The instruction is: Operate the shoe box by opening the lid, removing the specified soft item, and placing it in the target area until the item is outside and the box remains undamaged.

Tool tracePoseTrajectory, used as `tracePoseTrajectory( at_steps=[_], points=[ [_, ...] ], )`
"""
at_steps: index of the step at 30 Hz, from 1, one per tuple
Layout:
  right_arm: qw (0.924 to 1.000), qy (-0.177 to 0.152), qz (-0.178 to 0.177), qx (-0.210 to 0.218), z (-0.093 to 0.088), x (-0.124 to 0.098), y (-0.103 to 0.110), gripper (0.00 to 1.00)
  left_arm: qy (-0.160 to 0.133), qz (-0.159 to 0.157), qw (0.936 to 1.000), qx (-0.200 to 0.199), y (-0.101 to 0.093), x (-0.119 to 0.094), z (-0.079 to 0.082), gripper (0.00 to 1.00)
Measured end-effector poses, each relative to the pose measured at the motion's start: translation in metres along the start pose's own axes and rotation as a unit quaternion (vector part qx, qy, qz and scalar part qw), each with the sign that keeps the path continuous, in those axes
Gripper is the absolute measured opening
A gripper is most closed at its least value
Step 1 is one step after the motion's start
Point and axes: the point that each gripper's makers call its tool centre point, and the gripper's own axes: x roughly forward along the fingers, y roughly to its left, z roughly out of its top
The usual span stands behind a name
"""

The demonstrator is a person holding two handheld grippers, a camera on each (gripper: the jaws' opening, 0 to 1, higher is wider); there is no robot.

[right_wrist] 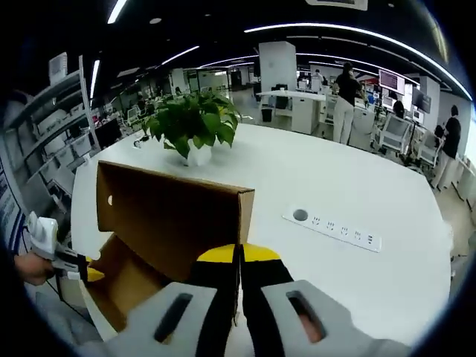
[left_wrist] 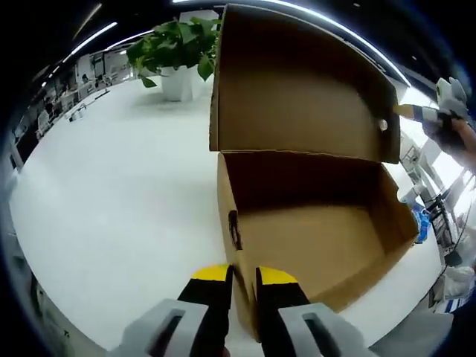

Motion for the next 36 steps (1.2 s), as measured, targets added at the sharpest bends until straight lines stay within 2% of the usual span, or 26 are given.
tracePoseTrajectory(
  at_steps=[7,15,26,36],
  points=[
    [1.0000,-0.006,0.007,-0.002,-0.006,-0.010,-0.001,0.00,0.000,0.001,1.0000,-0.002,-0.004,-0.004,-0.001,0.12],
    [0.9998,-0.016,0.011,-0.011,-0.013,-0.034,0.022,0.00,0.000,0.001,1.0000,-0.006,-0.006,-0.005,0.001,0.12],
    [0.9994,-0.022,0.018,-0.019,-0.021,-0.041,0.028,0.00,0.002,0.003,1.0000,-0.008,-0.005,-0.003,0.003,0.12],
    [0.9994,-0.018,0.016,-0.026,-0.040,-0.052,0.030,0.00,0.001,0.005,0.9999,-0.013,-0.003,-0.001,0.006,0.12]
  ],
)
